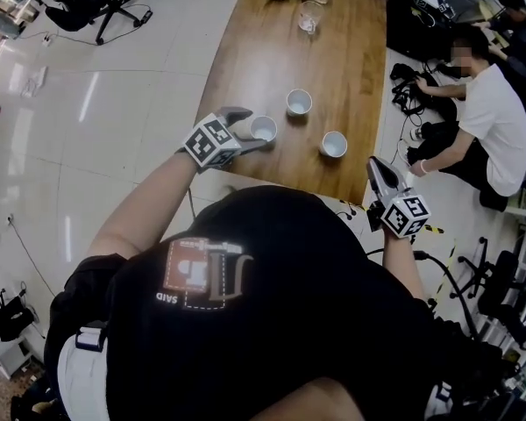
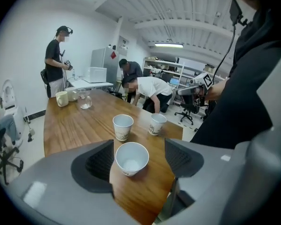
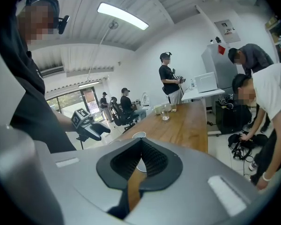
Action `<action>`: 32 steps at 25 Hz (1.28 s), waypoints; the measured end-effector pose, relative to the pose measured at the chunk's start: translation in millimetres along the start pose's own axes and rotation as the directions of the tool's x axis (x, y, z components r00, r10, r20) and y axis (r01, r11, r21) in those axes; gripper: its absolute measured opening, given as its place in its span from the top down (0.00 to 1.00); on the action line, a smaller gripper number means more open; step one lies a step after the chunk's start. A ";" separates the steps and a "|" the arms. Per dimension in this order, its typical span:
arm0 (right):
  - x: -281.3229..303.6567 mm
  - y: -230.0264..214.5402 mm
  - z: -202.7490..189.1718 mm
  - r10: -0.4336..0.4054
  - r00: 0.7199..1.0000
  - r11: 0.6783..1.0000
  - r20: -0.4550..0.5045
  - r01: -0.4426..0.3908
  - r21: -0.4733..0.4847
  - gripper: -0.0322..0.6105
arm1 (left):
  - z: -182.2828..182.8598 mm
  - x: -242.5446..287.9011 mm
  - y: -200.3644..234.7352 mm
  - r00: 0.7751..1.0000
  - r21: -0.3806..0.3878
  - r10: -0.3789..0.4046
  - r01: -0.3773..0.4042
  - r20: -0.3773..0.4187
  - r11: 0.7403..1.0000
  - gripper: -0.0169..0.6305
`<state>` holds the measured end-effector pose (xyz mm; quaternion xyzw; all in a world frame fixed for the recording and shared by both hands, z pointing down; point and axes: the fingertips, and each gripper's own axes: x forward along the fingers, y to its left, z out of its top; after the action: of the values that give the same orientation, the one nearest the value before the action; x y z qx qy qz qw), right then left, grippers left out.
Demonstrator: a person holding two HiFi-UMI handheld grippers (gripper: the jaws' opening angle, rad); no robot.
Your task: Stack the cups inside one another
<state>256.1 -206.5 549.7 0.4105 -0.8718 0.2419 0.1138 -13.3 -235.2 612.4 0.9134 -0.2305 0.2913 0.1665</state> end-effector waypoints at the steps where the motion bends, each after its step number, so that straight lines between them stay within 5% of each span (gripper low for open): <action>1: -2.4 0.3 -1.0 -0.010 1.000 1.000 0.002 0.010 0.003 0.93 | -2.8 5.4 -0.7 1.000 0.020 -0.015 0.015 -0.028 1.000 0.46; 9: -17.7 -2.5 -9.5 -0.070 0.998 0.997 0.010 0.070 0.027 0.93 | -28.0 45.4 -1.6 0.967 0.183 -0.041 0.089 -0.252 0.979 0.37; 15: -30.5 -9.3 -19.3 -0.097 0.995 0.994 0.015 0.097 0.046 0.93 | -46.7 67.0 -2.8 0.940 0.232 -0.024 0.108 -0.339 0.967 0.37; 25: -34.7 -17.8 -26.1 -0.101 0.995 0.993 0.025 0.099 0.065 0.93 | -40.6 73.5 2.8 0.938 0.239 0.013 0.075 -0.347 0.968 0.43; 32: -43.9 -23.9 -29.3 -0.113 0.992 0.990 0.063 0.107 0.089 0.93 | 54.2 64.5 -34.8 0.974 0.304 -0.057 0.124 -0.219 0.944 0.42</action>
<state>302.4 -175.5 565.3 0.4704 -0.8401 0.2581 0.0798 76.1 -250.7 603.8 0.9025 -0.1199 0.4101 0.0546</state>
